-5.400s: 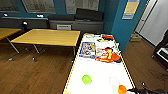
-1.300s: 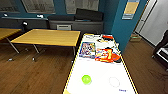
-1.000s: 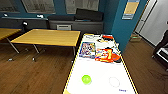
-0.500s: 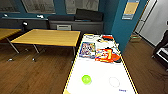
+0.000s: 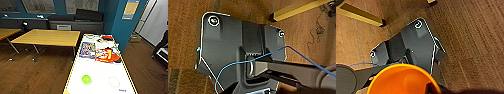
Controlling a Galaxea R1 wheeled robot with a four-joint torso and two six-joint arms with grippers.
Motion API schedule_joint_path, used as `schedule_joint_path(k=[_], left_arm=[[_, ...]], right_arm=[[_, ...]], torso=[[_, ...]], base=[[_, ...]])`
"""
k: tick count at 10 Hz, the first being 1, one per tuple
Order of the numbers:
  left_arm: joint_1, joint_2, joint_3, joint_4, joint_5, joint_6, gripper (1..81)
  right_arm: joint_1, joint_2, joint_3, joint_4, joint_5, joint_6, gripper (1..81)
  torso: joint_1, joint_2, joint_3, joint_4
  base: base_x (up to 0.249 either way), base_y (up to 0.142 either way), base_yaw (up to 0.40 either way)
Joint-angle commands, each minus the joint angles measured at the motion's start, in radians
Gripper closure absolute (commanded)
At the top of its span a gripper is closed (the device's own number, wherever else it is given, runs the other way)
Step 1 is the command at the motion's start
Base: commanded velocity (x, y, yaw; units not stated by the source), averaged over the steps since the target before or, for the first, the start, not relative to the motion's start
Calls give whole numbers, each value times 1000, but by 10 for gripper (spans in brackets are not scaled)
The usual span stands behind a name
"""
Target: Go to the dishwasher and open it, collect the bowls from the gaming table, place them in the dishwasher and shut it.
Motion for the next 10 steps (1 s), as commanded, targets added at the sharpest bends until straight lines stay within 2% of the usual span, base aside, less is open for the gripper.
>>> schedule_joint_path(k=[1, 3, 5, 6, 9, 10], left_arm=[[-118, -199, 228, -14, 42, -7, 10], [-206, -313, 388, -63, 58, -13, 10], [-330, -376, 483, -135, 172, -13, 10], [-388, -399, 510, -185, 217, -13, 10], [-560, -430, 546, -341, 294, -13, 10], [-632, -436, 543, -408, 351, -13, 10]], right_arm=[[-1, 8, -44, -54, -56, -3, 811], [21, 40, -55, -54, -82, -2, 811], [55, 61, -53, -54, -131, -3, 811], [68, 71, -53, -54, -151, -3, 811], [100, 97, -58, -51, -199, -3, 811], [107, 101, -58, -48, -216, -2, 811]], torso=[[0, 0, 0, 0], [0, 0, 0, 0], [0, 0, 0, 0], [0, 0, 0, 0], [0, 0, 0, 0], [0, 0, 0, 0]], base=[[0, 0, 0], [0, 0, 0], [0, 0, 0], [0, 0, 0], [0, 0, 0], [0, 0, 0]])
